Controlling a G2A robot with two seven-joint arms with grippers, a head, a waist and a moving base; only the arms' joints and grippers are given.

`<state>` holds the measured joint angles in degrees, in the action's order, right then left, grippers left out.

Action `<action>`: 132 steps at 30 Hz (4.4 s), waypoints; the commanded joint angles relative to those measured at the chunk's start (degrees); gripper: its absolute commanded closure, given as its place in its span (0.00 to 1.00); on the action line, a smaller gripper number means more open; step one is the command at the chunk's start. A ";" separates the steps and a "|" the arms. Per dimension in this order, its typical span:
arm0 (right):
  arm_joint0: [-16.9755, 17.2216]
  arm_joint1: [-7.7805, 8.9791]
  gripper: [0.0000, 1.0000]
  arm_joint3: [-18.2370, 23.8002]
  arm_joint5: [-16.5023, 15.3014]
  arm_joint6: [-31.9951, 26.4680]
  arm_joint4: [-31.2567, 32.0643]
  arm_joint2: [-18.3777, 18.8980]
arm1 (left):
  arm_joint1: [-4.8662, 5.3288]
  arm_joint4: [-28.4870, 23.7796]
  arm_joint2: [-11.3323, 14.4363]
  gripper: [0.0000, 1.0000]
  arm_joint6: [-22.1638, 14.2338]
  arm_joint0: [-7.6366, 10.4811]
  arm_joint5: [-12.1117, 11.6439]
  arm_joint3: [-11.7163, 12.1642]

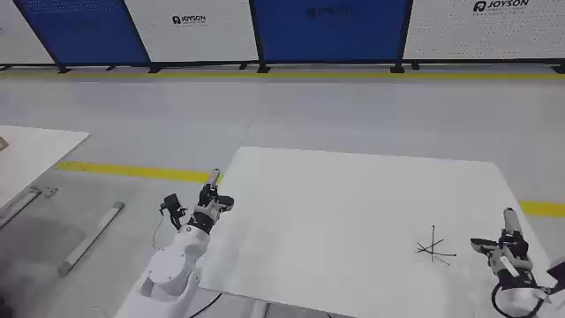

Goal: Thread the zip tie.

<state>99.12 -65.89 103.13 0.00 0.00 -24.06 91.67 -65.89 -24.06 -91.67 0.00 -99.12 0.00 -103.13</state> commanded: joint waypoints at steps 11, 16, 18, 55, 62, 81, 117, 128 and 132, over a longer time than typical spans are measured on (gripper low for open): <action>0.03 1.28 0.00 -0.87 -3.78 -16.03 4.13 6.66 | 0.00 0.00 0.00 0.00 0.00 0.00 0.00 0.00; -4.18 2.99 0.00 -5.50 -2.32 -35.52 6.19 11.36 | 0.00 0.00 0.00 0.00 0.00 0.00 0.00 0.00; -4.18 2.99 0.00 -5.50 -2.32 -35.52 6.19 11.36 | 0.00 0.00 0.00 0.00 0.00 0.00 0.00 0.00; -22.50 8.02 0.00 -16.59 3.64 -76.09 24.45 8.85 | 0.00 0.00 0.00 0.00 0.00 0.00 0.00 0.00; -22.50 8.02 0.00 -16.59 3.64 -76.09 24.45 8.85 | 0.00 0.00 0.00 0.00 0.00 0.00 0.00 0.00; -23.34 15.38 0.00 -13.59 -2.15 -79.64 33.44 2.19 | 0.00 0.00 0.00 0.00 0.00 0.00 0.00 0.00; -43.77 18.64 0.00 -30.53 -1.74 -79.64 29.52 -25.39 | 0.00 0.00 0.00 0.00 0.00 0.00 0.00 0.00; -43.28 18.59 0.00 -30.97 -2.32 -78.98 28.56 -25.36 | 0.00 0.00 0.00 0.00 0.00 0.00 0.00 0.00; -43.41 18.57 0.00 -32.64 -3.18 -79.32 27.45 -25.39 | 0.00 0.00 0.00 0.00 0.00 0.00 0.00 0.00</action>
<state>55.79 -47.31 70.80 -2.97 -79.16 3.49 66.37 -65.89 -24.06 -91.67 0.00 -99.12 0.00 -103.13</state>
